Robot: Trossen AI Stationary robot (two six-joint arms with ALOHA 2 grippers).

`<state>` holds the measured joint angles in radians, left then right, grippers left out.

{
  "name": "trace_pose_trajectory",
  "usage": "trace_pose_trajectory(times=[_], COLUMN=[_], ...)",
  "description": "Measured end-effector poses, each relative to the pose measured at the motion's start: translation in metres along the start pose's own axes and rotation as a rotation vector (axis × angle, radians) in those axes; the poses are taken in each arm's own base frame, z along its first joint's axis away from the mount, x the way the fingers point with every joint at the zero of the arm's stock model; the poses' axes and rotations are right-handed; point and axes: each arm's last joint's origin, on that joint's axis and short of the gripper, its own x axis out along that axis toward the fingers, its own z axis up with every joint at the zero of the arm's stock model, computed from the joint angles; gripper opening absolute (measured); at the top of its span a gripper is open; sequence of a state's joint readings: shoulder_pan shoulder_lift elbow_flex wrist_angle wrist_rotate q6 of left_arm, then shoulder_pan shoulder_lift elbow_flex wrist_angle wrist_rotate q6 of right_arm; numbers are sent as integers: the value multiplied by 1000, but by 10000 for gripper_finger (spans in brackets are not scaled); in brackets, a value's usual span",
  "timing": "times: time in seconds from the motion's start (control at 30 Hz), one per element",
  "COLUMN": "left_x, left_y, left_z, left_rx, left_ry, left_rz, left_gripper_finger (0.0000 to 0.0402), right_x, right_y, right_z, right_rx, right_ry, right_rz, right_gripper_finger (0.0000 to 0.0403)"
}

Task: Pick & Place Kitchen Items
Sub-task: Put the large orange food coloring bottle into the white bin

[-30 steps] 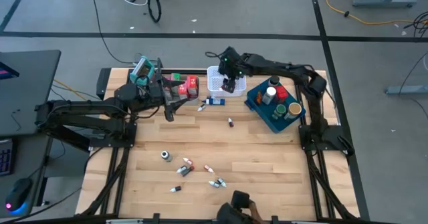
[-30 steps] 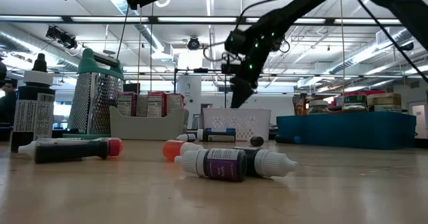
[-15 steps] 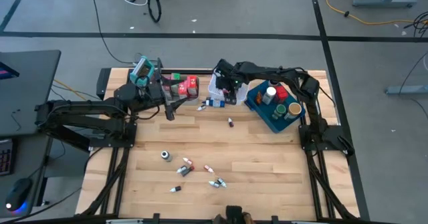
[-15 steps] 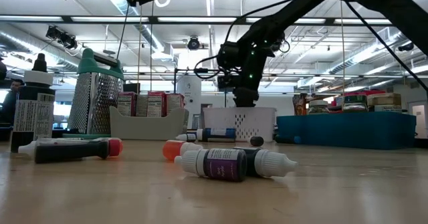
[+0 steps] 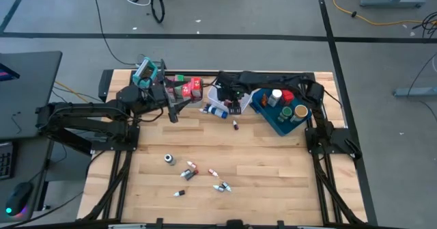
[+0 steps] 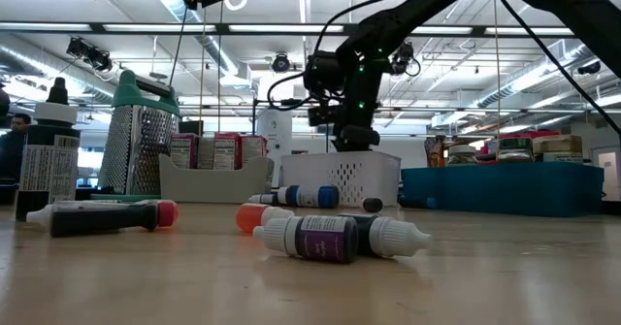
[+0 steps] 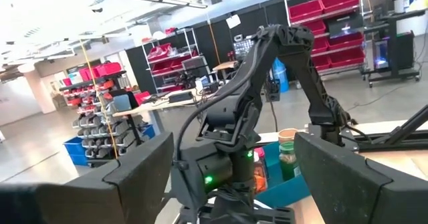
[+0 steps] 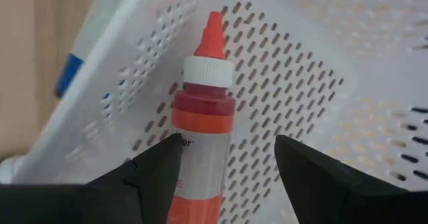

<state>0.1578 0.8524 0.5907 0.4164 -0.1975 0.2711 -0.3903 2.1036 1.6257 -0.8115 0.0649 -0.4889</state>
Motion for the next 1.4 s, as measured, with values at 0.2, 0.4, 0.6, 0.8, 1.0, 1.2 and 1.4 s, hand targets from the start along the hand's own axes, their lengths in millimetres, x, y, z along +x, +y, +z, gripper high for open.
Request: trace_pose_trajectory(times=[0.2,0.4,0.6,0.8,1.0,1.2,1.4], left_x=[0,0,0,0,0,0,0], left_y=[0,0,0,0,0,0,0], left_z=[0,0,0,0,0,0,0], left_rx=[20,20,33,51,51,51,51], left_ry=[0,0,0,0,0,0,0], left_rz=[0,0,0,0,0,0,0], left_gripper_finger=[316,316,316,316,316,316,316], right_x=[0,1,0,0,0,0,0], right_y=[-6,-7,-6,-7,-7,-7,-8], right_z=[-4,-4,-3,-2,-2,-1,0], right_rx=[88,136,136,136,137,136,136], right_ry=[-10,-10,-38,-49,-49,-55,-63], right_rz=[33,33,68,62,61,58,54], right_gripper_finger=[251,251,251,251,251,251,251])
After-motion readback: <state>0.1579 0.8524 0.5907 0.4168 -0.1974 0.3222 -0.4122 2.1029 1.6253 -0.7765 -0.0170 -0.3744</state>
